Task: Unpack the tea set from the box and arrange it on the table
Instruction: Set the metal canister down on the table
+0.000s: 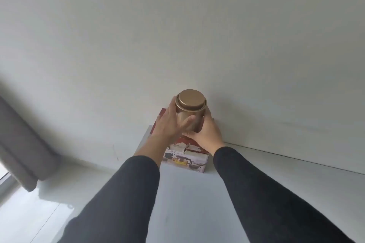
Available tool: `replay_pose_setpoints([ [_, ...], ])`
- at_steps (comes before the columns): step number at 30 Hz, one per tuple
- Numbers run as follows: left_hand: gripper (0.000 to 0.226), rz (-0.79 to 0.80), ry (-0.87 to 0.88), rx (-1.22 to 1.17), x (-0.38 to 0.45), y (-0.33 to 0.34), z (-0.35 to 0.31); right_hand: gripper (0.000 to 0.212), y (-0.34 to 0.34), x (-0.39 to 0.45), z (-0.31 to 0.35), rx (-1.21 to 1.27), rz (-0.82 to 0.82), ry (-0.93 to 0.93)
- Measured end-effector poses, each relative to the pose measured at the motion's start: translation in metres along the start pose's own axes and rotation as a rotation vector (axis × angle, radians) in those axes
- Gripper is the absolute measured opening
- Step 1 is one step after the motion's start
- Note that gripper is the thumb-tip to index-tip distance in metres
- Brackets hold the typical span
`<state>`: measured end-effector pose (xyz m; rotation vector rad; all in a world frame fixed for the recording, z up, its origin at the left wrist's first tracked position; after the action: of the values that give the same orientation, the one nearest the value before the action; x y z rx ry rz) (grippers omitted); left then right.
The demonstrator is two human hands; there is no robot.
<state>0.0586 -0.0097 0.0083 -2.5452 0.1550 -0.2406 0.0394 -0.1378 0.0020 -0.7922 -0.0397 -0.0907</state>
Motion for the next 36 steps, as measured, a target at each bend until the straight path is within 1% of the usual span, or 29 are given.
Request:
replay_pose_setpoints([
  [1,0.089,-0.020,0.009,-0.051,0.003,0.000,0.000,0.099,-0.002,0.001,0.002,0.020,0.004,0.001],
  [4,0.085,-0.050,0.003,-0.028,0.001,-0.001,-0.005,0.090,-0.007,0.002,-0.002,0.017,-0.021,0.020],
  [7,0.087,-0.043,-0.004,0.008,-0.003,0.005,-0.017,0.090,-0.018,-0.003,-0.010,0.019,-0.038,0.024],
  [10,0.091,-0.028,0.003,0.017,-0.013,0.020,-0.041,0.090,-0.041,-0.015,-0.024,-0.032,-0.062,0.021],
  [13,0.082,-0.023,0.006,-0.018,-0.024,0.046,-0.073,0.089,-0.077,-0.033,-0.043,-0.060,-0.086,0.016],
  [19,0.083,0.015,0.034,-0.076,-0.051,0.123,-0.152,0.089,-0.172,-0.082,-0.099,-0.094,-0.158,0.019],
  [26,0.079,0.151,0.062,-0.164,-0.076,0.232,-0.233,0.085,-0.272,-0.139,-0.180,-0.150,-0.256,0.140],
  [33,0.085,0.347,0.123,-0.167,-0.088,0.321,-0.295,0.083,-0.340,-0.183,-0.251,-0.136,-0.374,0.291],
  [36,0.079,0.387,0.110,-0.185,-0.094,0.364,-0.306,0.082,-0.359,-0.195,-0.285,-0.122,-0.379,0.327],
])
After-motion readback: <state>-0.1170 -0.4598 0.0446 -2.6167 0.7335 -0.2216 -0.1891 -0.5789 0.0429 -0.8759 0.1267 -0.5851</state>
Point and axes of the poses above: each hand's wrist, its own x-axis towards the middle knuckle, its own y-axis out of the palm, z = x × y, the point moved 6 cm from there along x, towards the middle knuckle, and after that the axes turned 10 degrees about -x, right-handed, at the moved point
